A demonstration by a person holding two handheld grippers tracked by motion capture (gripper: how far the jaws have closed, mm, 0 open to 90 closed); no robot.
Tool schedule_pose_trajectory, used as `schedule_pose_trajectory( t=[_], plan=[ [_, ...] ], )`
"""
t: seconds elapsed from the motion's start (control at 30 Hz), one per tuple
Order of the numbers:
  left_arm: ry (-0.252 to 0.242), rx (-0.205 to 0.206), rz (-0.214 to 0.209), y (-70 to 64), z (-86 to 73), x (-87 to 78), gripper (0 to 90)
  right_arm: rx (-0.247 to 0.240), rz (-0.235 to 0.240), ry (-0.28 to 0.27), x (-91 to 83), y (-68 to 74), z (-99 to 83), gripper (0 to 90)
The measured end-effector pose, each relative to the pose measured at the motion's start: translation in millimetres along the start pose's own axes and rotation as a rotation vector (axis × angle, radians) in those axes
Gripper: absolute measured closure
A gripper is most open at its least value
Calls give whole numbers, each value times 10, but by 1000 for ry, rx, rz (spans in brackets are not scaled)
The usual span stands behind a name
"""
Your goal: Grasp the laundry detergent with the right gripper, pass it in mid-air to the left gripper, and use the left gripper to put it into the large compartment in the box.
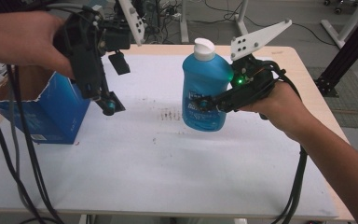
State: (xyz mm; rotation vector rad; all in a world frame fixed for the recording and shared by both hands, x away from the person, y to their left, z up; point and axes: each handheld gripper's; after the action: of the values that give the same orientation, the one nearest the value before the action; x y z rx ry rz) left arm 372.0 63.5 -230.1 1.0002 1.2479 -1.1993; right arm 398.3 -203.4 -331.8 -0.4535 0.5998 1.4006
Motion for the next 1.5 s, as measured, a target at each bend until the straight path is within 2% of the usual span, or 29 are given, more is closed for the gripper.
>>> schedule_pose_trajectory(
  t=[0.2, 0.53, 0.73, 1.07, 1.5],
  plan=[
    [9, 20, -3, -41, 100, -46, 24, -54, 74, 15, 90, 107, 99, 447],
    [22, 42, -3, -75, 200, -80, 24, -116, 110, 35, 146, 204, 215, 447],
    [27, 58, -1, -102, 275, -104, 24, -157, 126, 58, 248, 282, 328, 447],
    [22, 79, 8, -138, 384, -134, 24, -168, 148, 79, 406, 343, 458, 447],
    [37, 98, 14, -140, 496, -99, 24, -176, 171, 89, 541, 377, 527, 447]
  ],
)
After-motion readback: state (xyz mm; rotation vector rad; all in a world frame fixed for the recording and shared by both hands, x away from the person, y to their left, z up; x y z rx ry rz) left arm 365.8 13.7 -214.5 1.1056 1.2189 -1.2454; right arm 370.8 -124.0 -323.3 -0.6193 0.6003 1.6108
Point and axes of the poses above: each handheld gripper's, and its own axes: x roughly forward along the jaws, z roughly out of its top, y roughly to its left, and after that the axes turned 9 degrees about y, right-handed
